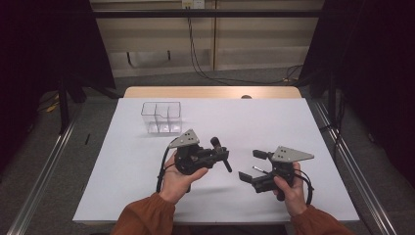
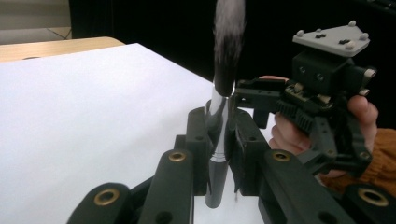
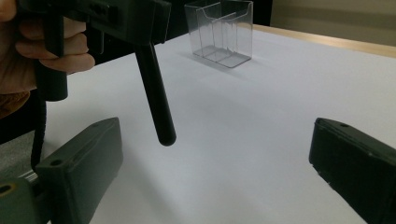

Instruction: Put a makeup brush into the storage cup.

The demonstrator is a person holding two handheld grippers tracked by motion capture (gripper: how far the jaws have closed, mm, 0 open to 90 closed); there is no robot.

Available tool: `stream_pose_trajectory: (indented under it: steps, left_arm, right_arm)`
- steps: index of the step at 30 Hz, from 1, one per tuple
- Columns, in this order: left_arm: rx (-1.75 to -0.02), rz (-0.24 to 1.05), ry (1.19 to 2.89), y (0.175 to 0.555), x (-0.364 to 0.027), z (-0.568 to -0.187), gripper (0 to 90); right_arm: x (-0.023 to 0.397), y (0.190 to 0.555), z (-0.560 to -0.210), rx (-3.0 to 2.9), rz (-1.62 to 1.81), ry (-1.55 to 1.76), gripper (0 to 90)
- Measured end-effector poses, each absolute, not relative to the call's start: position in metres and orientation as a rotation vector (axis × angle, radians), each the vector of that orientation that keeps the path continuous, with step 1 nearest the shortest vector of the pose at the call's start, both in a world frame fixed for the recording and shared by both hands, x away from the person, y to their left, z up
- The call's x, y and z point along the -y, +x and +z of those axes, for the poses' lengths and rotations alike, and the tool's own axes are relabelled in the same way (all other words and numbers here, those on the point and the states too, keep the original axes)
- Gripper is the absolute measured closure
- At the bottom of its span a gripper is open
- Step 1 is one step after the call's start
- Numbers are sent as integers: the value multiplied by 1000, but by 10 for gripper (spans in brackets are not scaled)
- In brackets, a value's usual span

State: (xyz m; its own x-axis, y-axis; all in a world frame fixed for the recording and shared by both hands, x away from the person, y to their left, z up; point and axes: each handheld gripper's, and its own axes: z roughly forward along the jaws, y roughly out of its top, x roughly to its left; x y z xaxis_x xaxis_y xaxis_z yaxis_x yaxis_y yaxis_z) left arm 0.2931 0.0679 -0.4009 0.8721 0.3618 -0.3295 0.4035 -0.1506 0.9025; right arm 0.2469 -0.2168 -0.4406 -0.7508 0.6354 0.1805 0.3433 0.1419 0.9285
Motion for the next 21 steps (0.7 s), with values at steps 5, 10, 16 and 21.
stream_pose_trajectory:
  steps: [5,10,16,21]
  left_arm:
    - [-595,-23,1766,295,-79,-398,793]
    - [-597,-8,1788,295,-82,-398,793]
    - [-603,12,1804,296,-93,-396,792]
    - [-629,26,1825,298,-105,-395,792]
  right_arm:
    - [221,246,-440,-2103,1691,998,20]
    - [222,243,-442,-2048,1667,1019,18]
    - [230,238,-444,-2002,1648,1017,14]
    - [238,233,-446,-1917,1629,1018,5]
